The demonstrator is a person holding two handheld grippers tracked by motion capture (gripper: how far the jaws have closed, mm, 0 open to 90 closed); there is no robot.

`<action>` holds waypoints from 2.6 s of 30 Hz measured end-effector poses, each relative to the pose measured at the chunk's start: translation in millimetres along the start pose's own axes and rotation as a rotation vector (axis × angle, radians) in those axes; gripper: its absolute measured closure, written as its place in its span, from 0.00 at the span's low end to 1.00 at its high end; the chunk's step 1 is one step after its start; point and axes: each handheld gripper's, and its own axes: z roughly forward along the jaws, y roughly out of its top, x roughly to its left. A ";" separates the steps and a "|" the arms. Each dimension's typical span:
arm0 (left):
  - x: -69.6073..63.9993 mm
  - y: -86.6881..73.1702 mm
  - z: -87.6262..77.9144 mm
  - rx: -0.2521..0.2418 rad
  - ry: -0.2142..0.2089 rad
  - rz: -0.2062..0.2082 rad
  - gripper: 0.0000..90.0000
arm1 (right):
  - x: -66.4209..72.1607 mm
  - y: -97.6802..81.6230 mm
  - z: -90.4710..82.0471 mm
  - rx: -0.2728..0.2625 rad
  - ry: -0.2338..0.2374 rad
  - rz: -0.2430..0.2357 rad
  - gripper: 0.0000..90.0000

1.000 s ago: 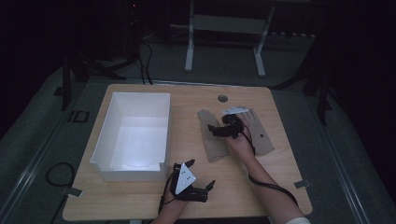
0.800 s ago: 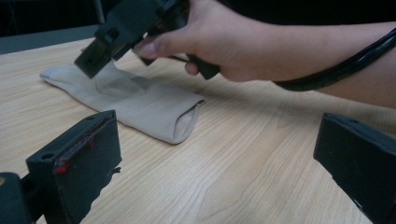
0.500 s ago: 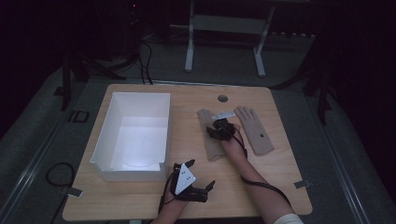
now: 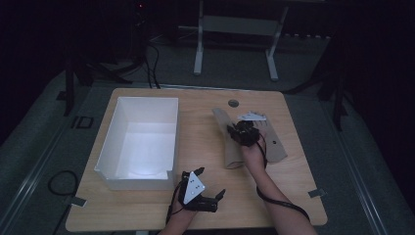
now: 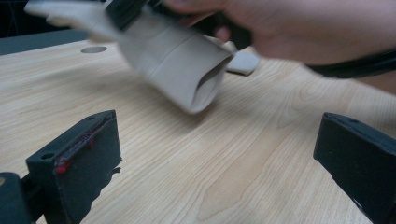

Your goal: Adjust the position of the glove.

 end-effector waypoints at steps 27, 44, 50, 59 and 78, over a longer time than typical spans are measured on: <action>-0.5 0.3 1.0 0.000 -0.019 0.003 0.01 | -1.6 -78.5 -0.6 0.093 -0.107 0.006 0.55; -0.6 0.3 1.0 -0.001 -0.020 0.006 0.01 | -85.2 -41.4 -31.0 -0.047 -0.049 -0.096 0.52; -0.6 0.3 1.0 -0.002 -0.021 0.003 0.01 | -129.8 -43.3 -13.1 0.022 -0.036 -0.072 0.53; -0.1 0.3 1.0 -0.002 -0.022 -0.001 0.01 | -152.7 -53.1 15.2 0.108 -0.041 -0.042 0.52; -0.1 0.2 0.8 -0.003 -0.020 -0.005 0.01 | -139.1 -43.2 -33.5 0.015 -0.064 0.149 0.93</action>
